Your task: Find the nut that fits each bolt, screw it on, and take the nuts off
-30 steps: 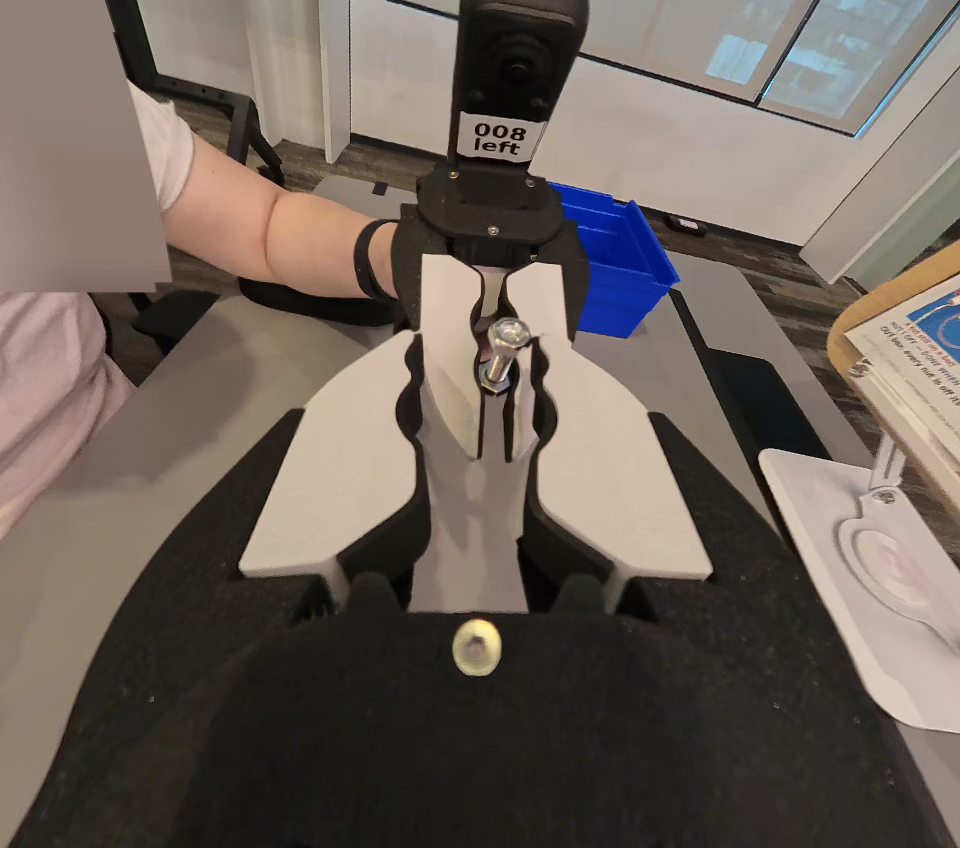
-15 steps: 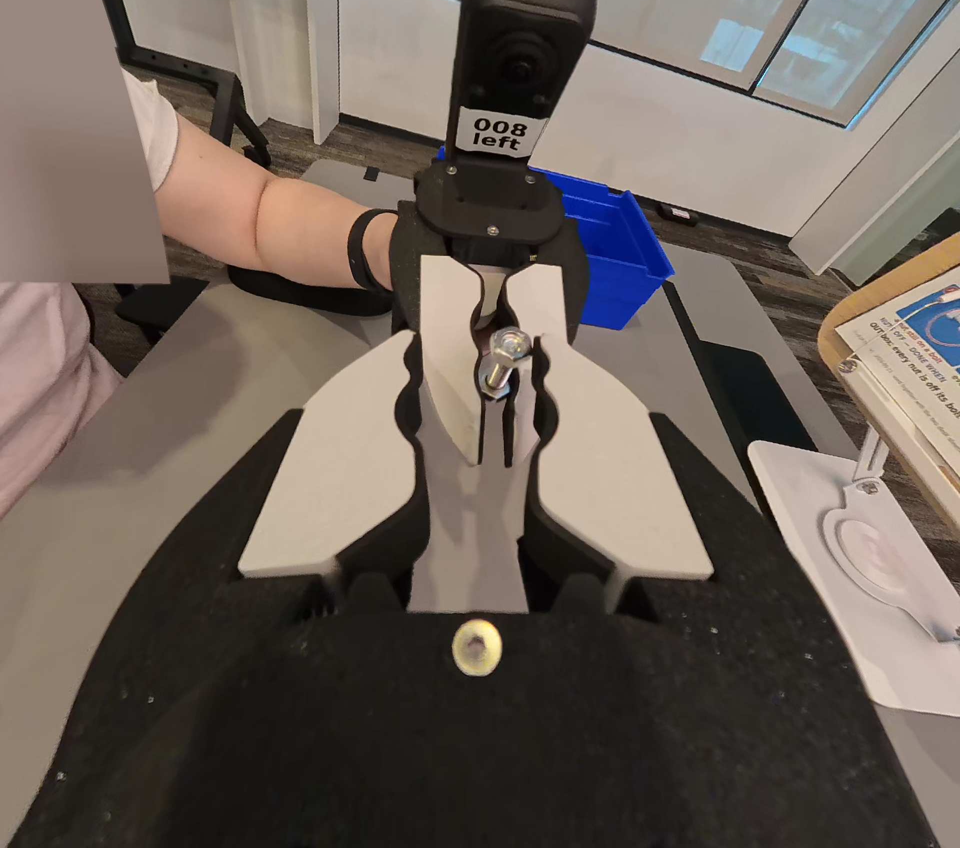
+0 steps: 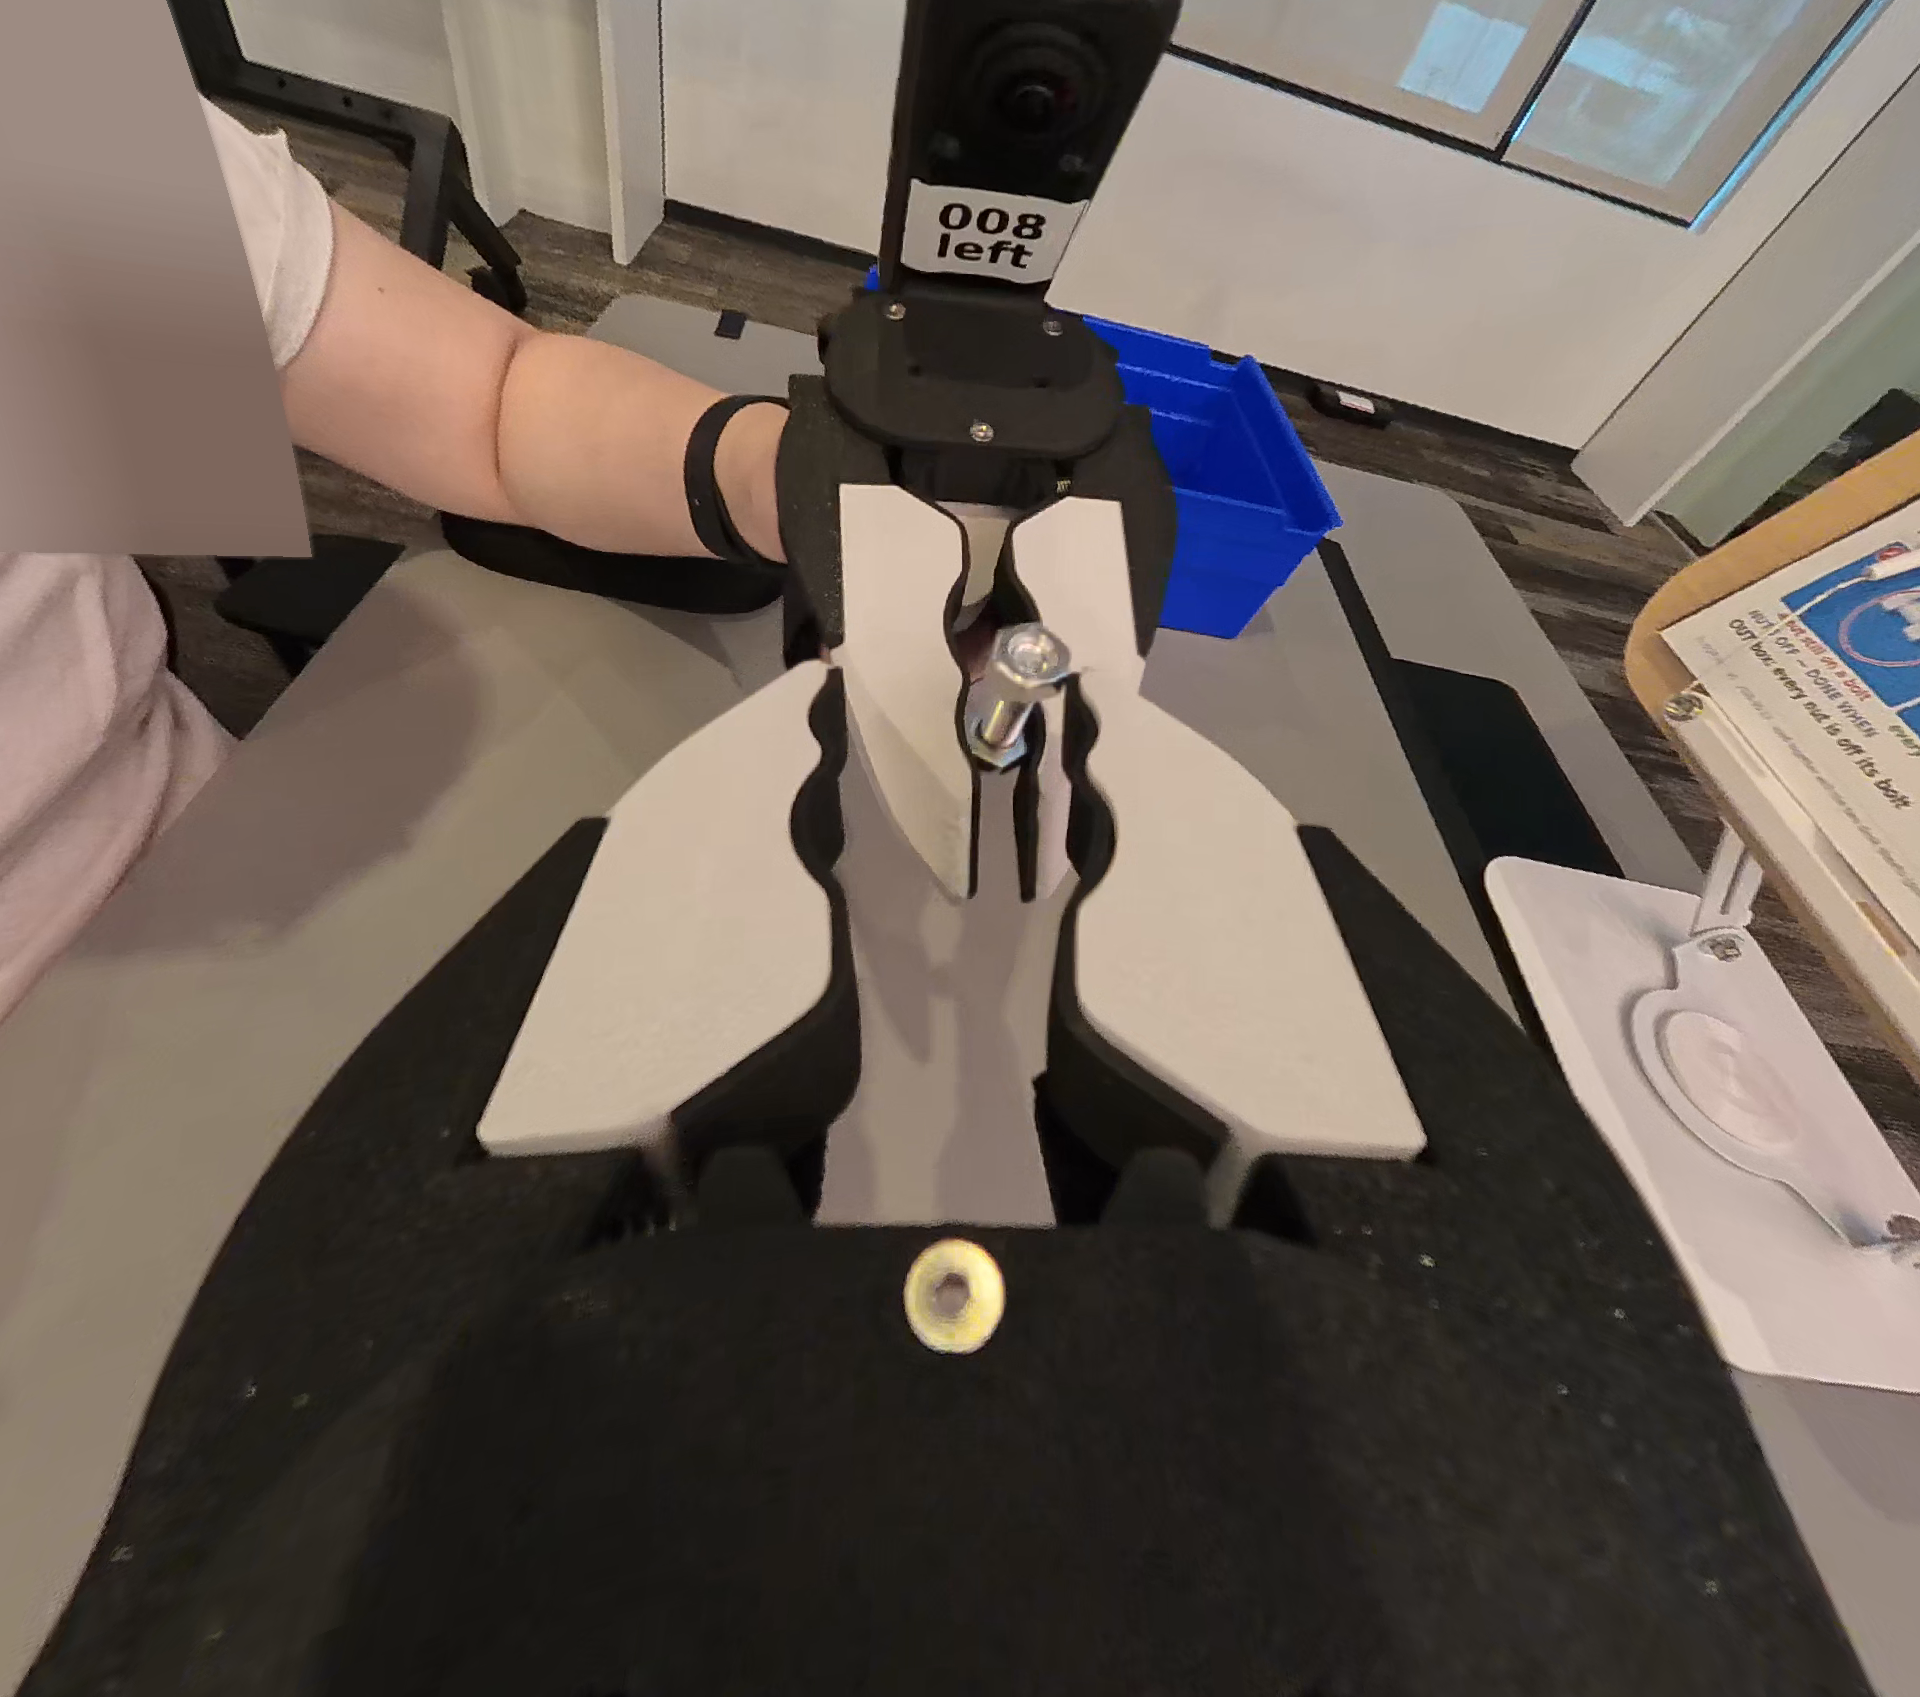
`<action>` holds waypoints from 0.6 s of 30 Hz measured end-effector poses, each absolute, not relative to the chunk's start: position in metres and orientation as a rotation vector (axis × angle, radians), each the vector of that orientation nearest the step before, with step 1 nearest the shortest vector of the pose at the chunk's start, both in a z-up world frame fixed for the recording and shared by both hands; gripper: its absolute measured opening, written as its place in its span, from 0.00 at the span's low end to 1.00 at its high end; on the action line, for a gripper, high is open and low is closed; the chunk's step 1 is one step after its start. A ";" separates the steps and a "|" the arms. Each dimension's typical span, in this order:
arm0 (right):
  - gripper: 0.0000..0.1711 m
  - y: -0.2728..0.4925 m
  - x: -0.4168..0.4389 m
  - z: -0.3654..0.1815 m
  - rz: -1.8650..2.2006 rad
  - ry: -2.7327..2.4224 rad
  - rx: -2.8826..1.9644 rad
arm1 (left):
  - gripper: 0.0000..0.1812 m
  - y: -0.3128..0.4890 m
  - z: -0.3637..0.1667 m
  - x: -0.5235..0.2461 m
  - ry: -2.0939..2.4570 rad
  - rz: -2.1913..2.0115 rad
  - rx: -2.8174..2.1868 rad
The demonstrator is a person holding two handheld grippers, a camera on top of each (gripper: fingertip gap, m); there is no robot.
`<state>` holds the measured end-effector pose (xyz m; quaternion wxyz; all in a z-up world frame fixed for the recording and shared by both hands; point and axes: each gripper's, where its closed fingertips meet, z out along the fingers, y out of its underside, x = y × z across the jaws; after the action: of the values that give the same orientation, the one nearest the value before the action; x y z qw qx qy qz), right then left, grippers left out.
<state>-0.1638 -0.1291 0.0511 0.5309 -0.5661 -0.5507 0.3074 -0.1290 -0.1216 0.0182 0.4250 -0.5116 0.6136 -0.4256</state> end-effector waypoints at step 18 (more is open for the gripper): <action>0.17 -0.127 -0.156 0.059 0.821 -1.258 -1.374 | 0.05 -0.115 0.020 -0.131 1.499 -1.105 -1.307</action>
<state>-0.1563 -0.1274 0.0586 0.5248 -0.5745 -0.5260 0.3434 -0.1308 -0.1153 0.0199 0.4199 -0.5216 0.5978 -0.4407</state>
